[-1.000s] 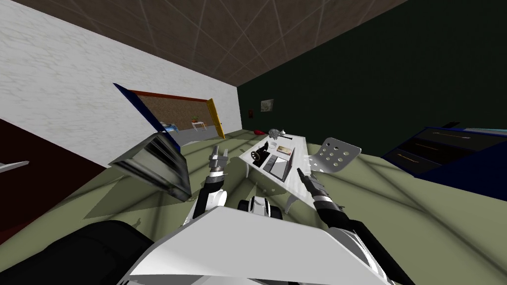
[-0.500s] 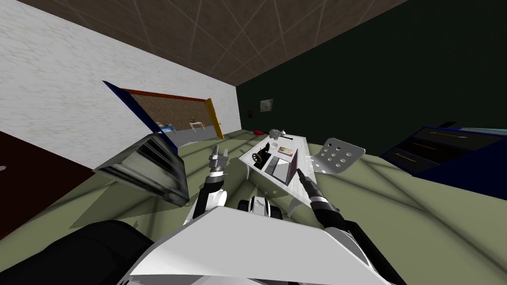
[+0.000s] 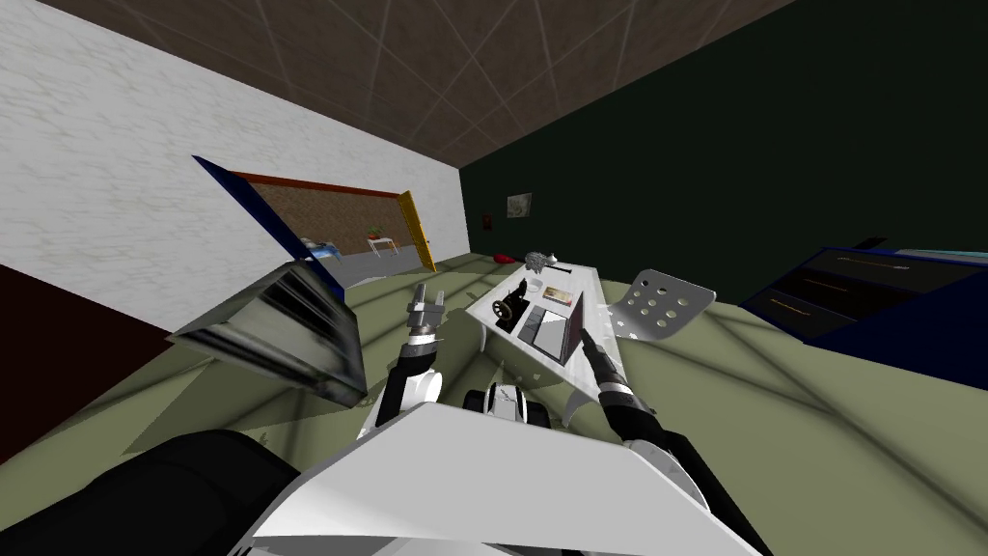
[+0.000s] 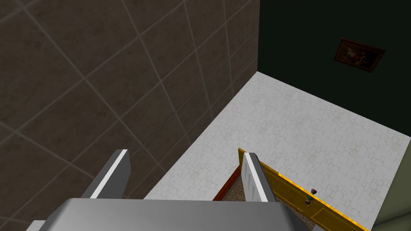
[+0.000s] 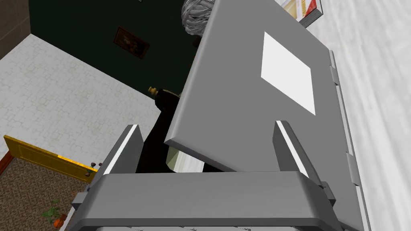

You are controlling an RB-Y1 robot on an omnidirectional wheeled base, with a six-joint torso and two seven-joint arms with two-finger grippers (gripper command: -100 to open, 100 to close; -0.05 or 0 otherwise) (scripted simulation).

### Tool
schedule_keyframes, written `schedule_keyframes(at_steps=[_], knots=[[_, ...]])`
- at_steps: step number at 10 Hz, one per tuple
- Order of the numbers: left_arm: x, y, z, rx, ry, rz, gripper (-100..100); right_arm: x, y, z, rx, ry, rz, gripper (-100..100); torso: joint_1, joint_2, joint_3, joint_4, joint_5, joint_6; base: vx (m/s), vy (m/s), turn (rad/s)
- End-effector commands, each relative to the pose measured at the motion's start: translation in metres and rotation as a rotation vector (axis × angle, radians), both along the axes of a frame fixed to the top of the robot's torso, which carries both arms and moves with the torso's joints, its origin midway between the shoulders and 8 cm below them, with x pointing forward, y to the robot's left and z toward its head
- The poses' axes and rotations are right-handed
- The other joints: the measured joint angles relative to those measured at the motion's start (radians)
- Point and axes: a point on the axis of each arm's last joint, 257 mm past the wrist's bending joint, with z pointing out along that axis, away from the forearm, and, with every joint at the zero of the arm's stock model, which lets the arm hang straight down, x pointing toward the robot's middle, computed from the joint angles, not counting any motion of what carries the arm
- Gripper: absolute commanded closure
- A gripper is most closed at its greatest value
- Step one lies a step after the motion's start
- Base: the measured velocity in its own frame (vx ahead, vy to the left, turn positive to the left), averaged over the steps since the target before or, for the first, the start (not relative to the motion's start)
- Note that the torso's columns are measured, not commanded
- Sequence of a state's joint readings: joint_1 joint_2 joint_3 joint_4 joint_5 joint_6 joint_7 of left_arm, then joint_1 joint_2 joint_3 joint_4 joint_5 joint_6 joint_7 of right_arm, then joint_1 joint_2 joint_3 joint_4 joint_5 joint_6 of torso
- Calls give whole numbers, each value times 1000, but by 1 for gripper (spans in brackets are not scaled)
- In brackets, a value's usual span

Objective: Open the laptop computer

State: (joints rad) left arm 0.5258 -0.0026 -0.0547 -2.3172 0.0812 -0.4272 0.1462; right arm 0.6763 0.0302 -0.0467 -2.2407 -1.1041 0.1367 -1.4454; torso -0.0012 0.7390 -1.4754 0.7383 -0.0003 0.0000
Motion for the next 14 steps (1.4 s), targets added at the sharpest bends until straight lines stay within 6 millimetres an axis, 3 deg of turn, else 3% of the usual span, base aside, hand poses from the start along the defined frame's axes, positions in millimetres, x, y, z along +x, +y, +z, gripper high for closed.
schedule_keyframes(at_steps=[1, 2, 11, 12, 14], knots=[[0, 0, 0, 0, 0, 0, 0, -3, -3, 2, -2, 1, -1, -100, 0, -6, -3, -1, 0, 0, 82, -2, 3], [0, 0, 0, 0, 0, 0, 0, -3, -3, 2, -1, 0, -1, 100, 1, -3, -2, -1, 0, 0, 12, 0, 2], [0, 0, 0, 0, 0, 0, 0, -47, -38, -1, -350, 175, 47, 100, 1, -5, -1, -5, -4, -2, 101, 142, -52], [0, 0, 0, 0, 0, 0, 0, -43, -37, 4, -331, 151, 38, 100, -1, -3, -1, -3, -3, 0, 55, 75, -16], [0, 0, 0, 0, 0, 0, 0, -47, -49, -12, -445, 213, 43, 100, -6, 0, 1, -2, -3, 2, 63, 132, 0]])
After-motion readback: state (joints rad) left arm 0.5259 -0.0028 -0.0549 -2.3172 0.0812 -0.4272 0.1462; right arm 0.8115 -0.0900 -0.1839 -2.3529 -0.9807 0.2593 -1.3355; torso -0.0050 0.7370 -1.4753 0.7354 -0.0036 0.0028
